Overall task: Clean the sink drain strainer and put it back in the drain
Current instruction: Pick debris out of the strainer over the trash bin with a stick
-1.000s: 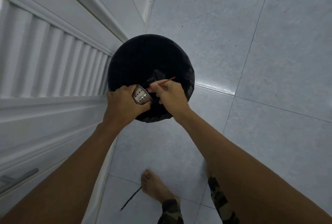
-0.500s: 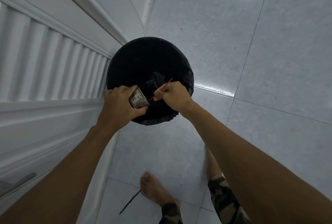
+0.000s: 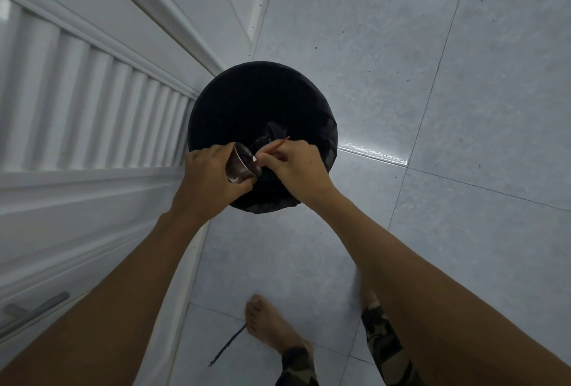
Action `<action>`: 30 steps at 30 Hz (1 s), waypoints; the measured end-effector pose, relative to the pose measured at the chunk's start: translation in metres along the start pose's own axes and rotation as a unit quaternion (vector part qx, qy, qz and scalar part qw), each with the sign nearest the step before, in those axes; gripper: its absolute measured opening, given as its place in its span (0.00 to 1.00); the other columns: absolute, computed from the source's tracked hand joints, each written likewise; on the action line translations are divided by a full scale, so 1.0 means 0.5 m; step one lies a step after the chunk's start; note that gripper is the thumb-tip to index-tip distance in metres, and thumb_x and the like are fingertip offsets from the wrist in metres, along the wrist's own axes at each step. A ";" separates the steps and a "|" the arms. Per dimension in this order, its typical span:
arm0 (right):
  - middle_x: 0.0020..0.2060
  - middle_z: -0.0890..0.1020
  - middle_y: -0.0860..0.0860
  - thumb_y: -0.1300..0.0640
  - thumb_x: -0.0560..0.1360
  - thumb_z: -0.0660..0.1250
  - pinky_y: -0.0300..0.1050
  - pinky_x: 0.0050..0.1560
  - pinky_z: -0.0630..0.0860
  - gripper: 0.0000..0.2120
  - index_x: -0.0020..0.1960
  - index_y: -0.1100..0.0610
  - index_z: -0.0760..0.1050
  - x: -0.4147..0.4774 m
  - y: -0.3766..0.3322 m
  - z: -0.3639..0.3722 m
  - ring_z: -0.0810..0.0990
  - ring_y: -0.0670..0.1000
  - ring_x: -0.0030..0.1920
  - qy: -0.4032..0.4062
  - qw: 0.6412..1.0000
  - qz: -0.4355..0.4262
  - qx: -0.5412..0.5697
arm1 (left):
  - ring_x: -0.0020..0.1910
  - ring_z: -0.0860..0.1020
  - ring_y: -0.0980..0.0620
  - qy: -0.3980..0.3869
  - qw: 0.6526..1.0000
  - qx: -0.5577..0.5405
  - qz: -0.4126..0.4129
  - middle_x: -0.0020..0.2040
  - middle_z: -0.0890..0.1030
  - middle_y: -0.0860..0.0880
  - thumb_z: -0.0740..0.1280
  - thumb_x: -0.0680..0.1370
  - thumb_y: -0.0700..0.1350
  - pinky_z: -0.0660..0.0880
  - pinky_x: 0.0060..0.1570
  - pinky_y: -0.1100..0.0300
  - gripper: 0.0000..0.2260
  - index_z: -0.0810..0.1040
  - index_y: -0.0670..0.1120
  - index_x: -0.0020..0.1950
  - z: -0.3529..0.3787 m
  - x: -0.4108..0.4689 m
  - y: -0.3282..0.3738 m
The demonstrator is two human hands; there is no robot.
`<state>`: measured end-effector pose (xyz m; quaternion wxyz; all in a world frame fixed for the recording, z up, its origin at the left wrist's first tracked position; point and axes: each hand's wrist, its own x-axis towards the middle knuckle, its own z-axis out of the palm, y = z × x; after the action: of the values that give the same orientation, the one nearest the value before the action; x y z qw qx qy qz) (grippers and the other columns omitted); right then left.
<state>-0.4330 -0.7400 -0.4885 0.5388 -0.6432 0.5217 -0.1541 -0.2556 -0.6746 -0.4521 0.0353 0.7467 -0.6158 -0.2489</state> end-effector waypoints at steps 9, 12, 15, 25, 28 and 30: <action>0.45 0.87 0.45 0.57 0.79 0.70 0.21 0.51 0.72 0.06 0.50 0.56 0.85 -0.039 0.001 0.027 0.77 0.30 0.40 0.075 0.997 -0.027 0.008 | 0.42 0.80 0.47 -0.031 0.999 -0.019 -0.035 0.42 0.82 0.48 0.78 0.70 0.59 0.77 0.54 0.41 0.20 0.79 0.46 0.49 -0.019 0.013 0.010; 0.46 0.86 0.47 0.56 0.80 0.68 0.21 0.49 0.71 0.07 0.52 0.56 0.85 -0.043 0.014 0.026 0.80 0.38 0.42 0.123 0.992 0.032 -0.008 | 0.41 0.80 0.48 -0.042 0.999 -0.016 -0.018 0.41 0.82 0.49 0.78 0.70 0.60 0.78 0.52 0.43 0.20 0.79 0.46 0.49 -0.021 0.007 0.020; 0.43 0.85 0.44 0.56 0.80 0.69 0.20 0.46 0.71 0.07 0.51 0.56 0.85 -0.044 0.016 0.021 0.79 0.34 0.39 0.137 0.990 0.021 0.001 | 0.42 0.81 0.48 -0.045 0.997 -0.036 -0.046 0.43 0.83 0.49 0.78 0.70 0.60 0.79 0.53 0.44 0.21 0.80 0.46 0.52 -0.020 0.006 0.024; 0.42 0.85 0.45 0.56 0.80 0.69 0.19 0.45 0.69 0.07 0.50 0.56 0.85 -0.040 0.004 0.030 0.78 0.32 0.37 0.090 0.995 0.026 0.015 | 0.40 0.81 0.50 -0.065 0.994 -0.054 -0.063 0.41 0.83 0.51 0.77 0.70 0.60 0.80 0.51 0.45 0.20 0.80 0.47 0.51 -0.013 0.010 0.040; 0.45 0.86 0.47 0.56 0.80 0.68 0.16 0.46 0.67 0.08 0.53 0.56 0.84 -0.037 0.016 0.030 0.76 0.35 0.38 0.163 0.984 0.075 0.014 | 0.44 0.82 0.50 -0.065 0.994 -0.050 -0.077 0.44 0.84 0.50 0.77 0.71 0.61 0.80 0.54 0.46 0.22 0.81 0.46 0.55 -0.015 0.007 0.037; 0.43 0.85 0.44 0.55 0.80 0.68 0.20 0.48 0.71 0.07 0.53 0.55 0.84 -0.035 0.020 0.031 0.79 0.35 0.39 0.156 0.984 0.080 0.038 | 0.45 0.82 0.49 -0.069 0.992 -0.048 -0.089 0.44 0.84 0.50 0.77 0.71 0.61 0.80 0.54 0.46 0.23 0.81 0.46 0.55 -0.016 0.006 0.034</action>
<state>-0.4336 -0.7159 -0.4963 0.4852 -0.5462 0.6434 -0.2286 -0.2671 -0.6835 -0.4399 0.0059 0.7774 -0.5349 -0.3309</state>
